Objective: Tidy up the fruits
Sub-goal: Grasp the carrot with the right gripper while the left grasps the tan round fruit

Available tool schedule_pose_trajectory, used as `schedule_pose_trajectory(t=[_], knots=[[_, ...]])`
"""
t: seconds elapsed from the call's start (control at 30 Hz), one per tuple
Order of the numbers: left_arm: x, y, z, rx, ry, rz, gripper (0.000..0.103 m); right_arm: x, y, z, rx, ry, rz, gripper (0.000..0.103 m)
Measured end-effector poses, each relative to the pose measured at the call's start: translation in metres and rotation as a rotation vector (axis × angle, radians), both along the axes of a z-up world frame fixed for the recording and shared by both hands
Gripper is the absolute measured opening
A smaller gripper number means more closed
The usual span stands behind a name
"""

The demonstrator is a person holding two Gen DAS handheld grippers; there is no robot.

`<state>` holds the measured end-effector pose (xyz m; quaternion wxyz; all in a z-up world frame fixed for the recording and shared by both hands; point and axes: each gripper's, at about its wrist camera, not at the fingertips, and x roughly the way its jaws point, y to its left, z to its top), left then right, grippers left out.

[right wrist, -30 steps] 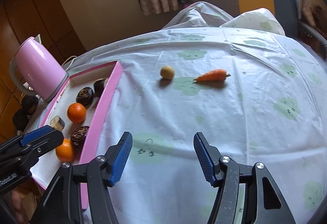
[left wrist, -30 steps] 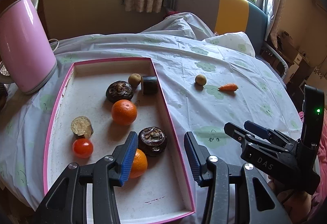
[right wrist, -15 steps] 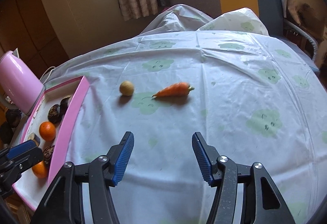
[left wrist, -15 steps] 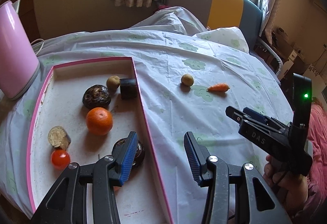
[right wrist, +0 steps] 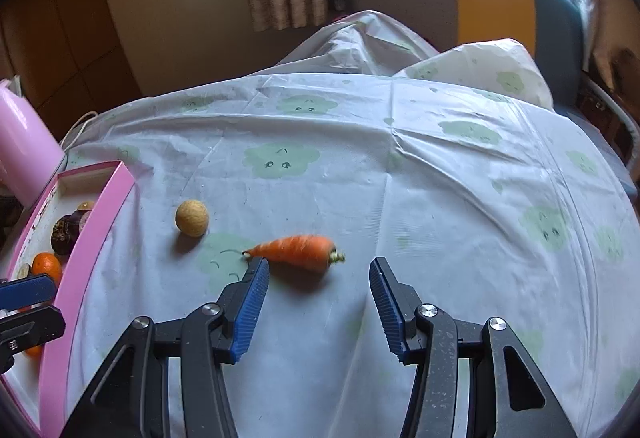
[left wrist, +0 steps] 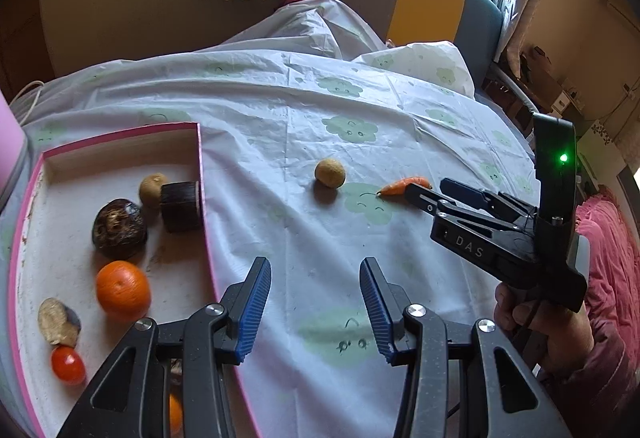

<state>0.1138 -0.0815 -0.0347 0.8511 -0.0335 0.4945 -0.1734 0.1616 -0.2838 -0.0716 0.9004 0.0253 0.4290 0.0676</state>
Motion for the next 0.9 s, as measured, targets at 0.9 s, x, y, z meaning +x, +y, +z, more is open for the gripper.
schedule_pose_trajectory(t=[0.9], knots=[[0.063, -0.034, -0.019, -0.026, 0.073, 0.012, 0.047, 0.006, 0.003, -0.010, -0.020, 0.040, 0.201, 0.026]])
